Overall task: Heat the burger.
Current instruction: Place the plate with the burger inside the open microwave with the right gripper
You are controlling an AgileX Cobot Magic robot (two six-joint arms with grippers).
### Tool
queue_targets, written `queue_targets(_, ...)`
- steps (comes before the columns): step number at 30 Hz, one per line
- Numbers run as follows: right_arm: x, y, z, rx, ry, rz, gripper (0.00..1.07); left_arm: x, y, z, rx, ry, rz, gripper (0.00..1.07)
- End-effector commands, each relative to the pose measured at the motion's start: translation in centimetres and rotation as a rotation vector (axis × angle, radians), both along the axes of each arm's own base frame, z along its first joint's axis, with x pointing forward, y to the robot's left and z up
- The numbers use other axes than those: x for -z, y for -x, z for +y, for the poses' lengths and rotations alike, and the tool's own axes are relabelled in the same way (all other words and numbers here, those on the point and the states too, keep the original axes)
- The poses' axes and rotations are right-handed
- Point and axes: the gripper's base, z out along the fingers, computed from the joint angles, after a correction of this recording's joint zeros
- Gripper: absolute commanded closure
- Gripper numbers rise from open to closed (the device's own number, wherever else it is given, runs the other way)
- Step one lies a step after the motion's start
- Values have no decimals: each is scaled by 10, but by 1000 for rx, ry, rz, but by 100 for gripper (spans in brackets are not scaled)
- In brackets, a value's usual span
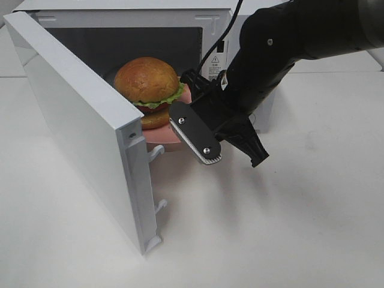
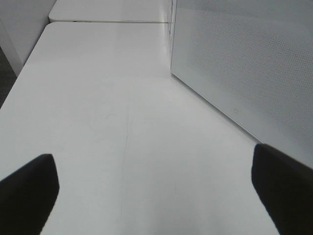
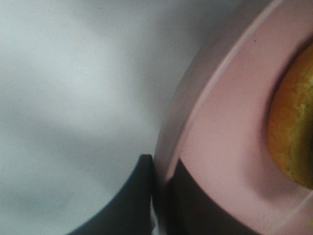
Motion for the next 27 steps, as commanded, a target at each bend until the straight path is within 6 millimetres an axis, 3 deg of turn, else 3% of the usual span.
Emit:
queue_targets(1,-11,-10,9,23,-60,-55,107,1,3,0,-5,5,-18,7)
queue_targets(27,-11,-64,42,120,-67,-88,107,1,3,0,-5,5,-18,7)
